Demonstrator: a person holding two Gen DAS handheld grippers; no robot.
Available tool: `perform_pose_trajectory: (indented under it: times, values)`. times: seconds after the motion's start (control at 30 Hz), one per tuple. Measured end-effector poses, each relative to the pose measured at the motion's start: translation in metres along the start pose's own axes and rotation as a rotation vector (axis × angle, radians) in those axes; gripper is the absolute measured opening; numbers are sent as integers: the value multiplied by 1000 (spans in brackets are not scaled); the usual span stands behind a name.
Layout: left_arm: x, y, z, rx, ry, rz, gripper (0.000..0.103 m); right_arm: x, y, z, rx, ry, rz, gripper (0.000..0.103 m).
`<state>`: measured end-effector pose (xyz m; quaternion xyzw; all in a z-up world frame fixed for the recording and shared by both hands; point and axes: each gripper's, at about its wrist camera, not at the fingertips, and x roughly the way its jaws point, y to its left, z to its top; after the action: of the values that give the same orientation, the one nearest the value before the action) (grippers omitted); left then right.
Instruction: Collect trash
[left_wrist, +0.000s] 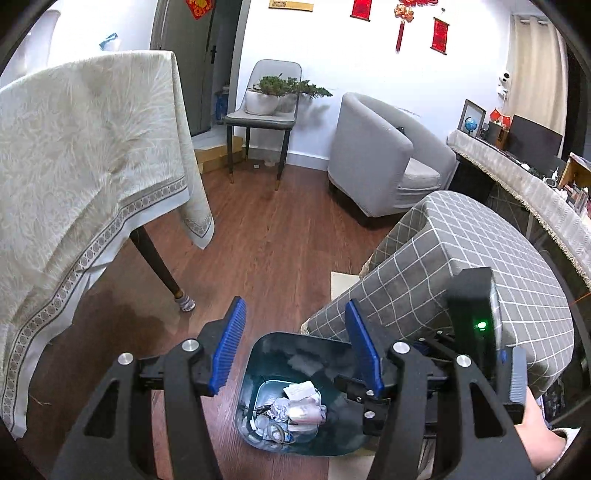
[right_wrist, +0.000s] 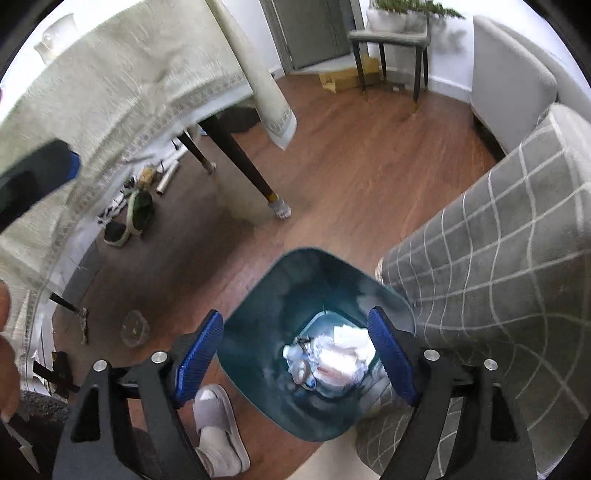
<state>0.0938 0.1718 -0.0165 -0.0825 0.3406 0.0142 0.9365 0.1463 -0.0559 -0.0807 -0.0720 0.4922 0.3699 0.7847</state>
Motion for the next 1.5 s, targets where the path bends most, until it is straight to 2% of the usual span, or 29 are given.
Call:
perform_pose_trajectory:
  times: [0.17, 0.3, 0.4, 0.47, 0.5, 0.57, 0.63, 0.73, 0.9, 0.97, 1.0, 1.13, 1.23, 1.5]
  values:
    - [-11, -2, 7, 10, -31, 30, 73, -19, 0, 6, -6, -59, 21, 82]
    - [-20, -4, 8, 23, -52, 70, 74, -37, -1, 10, -17, -116, 10, 82]
    - [-25, -5, 11, 25, -53, 67, 78, -57, -2, 12, -31, -171, 1, 82]
    - [-30, -12, 16, 49, -63, 92, 80, -74, -5, 14, -34, -218, -3, 83]
    - [-32, -14, 18, 52, -69, 91, 82, -84, -6, 15, -39, -237, -15, 85]
    - [-37, -21, 19, 45, -82, 80, 93, -100, -8, 17, -47, -274, -50, 88]
    - [-41, -28, 16, 46, -95, 63, 95, -119, -13, 12, -49, -312, -81, 88]
    - [-46, -43, 9, 71, -108, 93, 97, -147, -25, -3, -39, -379, -133, 92]
    - [-53, -66, 5, 66, -153, 121, 98, -187, -47, -20, -31, -408, -269, 94]
    - [-55, -75, 2, 90, -159, 83, 100, -204, -60, -27, -4, -427, -276, 97]
    - [-53, -79, 0, 97, -151, 87, 100, -218, -68, -34, 17, -448, -275, 99]
    - [-48, -88, -11, 92, -129, 113, 100, -256, -87, -56, 67, -521, -322, 99]
    - [-46, -93, -24, 100, -137, 166, 100, -282, -101, -78, 117, -564, -370, 99]
    - [-54, -106, -51, 151, -119, 123, 99, -306, -118, -137, 168, -585, -400, 100]
